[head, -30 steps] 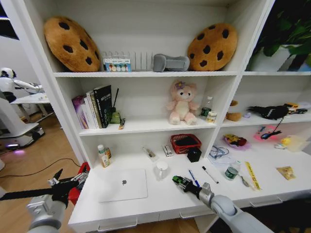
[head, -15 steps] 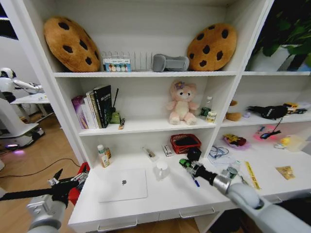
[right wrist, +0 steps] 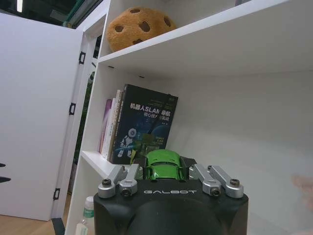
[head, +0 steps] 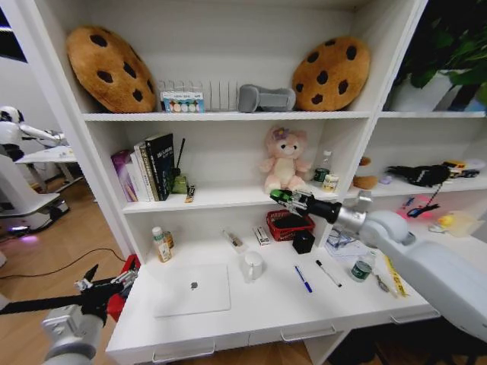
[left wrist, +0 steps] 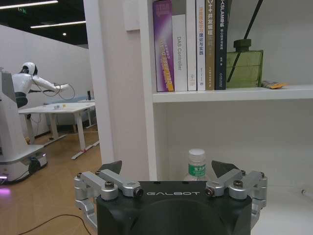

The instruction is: Organize the objects on the table.

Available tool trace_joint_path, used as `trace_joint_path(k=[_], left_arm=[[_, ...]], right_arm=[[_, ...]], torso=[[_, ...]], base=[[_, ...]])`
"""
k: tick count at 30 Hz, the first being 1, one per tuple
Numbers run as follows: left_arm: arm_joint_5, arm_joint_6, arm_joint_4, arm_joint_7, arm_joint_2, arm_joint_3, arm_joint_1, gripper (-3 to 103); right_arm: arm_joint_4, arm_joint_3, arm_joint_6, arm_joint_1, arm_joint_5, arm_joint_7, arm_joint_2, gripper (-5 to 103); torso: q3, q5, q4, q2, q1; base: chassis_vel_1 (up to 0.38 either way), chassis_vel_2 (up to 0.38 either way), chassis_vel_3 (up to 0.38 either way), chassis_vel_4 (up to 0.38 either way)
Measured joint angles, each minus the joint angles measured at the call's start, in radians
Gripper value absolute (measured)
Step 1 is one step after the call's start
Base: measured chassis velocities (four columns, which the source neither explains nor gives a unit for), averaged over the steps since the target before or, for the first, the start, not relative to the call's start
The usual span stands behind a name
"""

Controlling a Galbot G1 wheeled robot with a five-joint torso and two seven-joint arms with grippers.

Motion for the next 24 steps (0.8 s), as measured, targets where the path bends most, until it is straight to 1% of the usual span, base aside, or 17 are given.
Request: trace_joint_path(k=[2,3,4,5,7,8,14,15,21,23,24], left_arm=[[0.0,0.0,0.0,0.0,0.0,0.0,0.0,100],[0.0,0.0,0.0,0.0,0.0,0.0,0.0,100],[0.0,0.0,0.0,0.0,0.0,0.0,0.0,100],[0.0,0.0,0.0,0.0,0.0,0.0,0.0,100],[0.0,0.0,0.0,0.0,0.0,0.0,0.0,100],[0.0,0.0,0.0,0.0,0.0,0.0,0.0,100],[0.0,0.0,0.0,0.0,0.0,0.0,0.0,100],[0.0,0.0,0.0,0.0,0.0,0.0,0.0,100],[0.0,0.0,0.0,0.0,0.0,0.0,0.0,100],[0.0,0.0,0.0,0.0,0.0,0.0,0.0,100],[0.0,0.0,0.0,0.0,0.0,0.0,0.0,100]], right_arm=[[-0.087,-0.082,0.001,0.1,-0.013,-0.005,0.068,36],[-0.087,-0.082,0.001,0.1,-0.013,-0.005,0.068,36],[-0.14,-0.126,0.002,0.149,-0.02,-0.004,0.11,36],[-0.18,-0.158,0.002,0.181,-0.024,0.0,0.138,36],[-0.191,-0.168,0.002,0.19,-0.025,0.003,0.147,36],[-0.237,-0.214,0.002,0.221,-0.026,0.024,0.184,36],[-0.304,-0.272,0.002,0.258,-0.039,0.031,0.223,36],[-0.342,-0.299,0.003,0.279,-0.047,0.022,0.237,36],[-0.437,-0.362,0.01,0.332,-0.063,-0.007,0.273,36],[-0.524,-0.408,0.019,0.369,-0.078,-0.046,0.312,36],[-0.524,-0.408,0.019,0.369,-0.078,-0.046,0.312,36]], torso=[[0.0,-0.0007,0.0001,0.0,0.0],[0.0,-0.0007,0.0001,0.0,0.0],[0.0,-0.0003,0.0004,0.0,0.0],[0.0,-0.0003,0.0004,0.0,0.0],[0.0,-0.0003,0.0002,0.0,0.0],[0.0,-0.0004,0.0001,0.0,0.0],[0.0,-0.0001,0.0001,0.0,0.0],[0.0,-0.0002,-0.0001,0.0,0.0],[0.0,-0.0001,-0.0001,0.0,0.0],[0.0,-0.0002,-0.0002,0.0,0.0],[0.0,-0.0002,-0.0002,0.0,0.0]], base=[[0.0,0.0,0.0,0.0],[0.0,0.0,0.0,0.0],[0.0,0.0,0.0,0.0],[0.0,0.0,0.0,0.0],[0.0,0.0,0.0,0.0],[0.0,0.0,0.0,0.0],[0.0,0.0,0.0,0.0],[0.0,0.0,0.0,0.0],[0.0,0.0,0.0,0.0],[0.0,0.0,0.0,0.0],[0.0,0.0,0.0,0.0]])
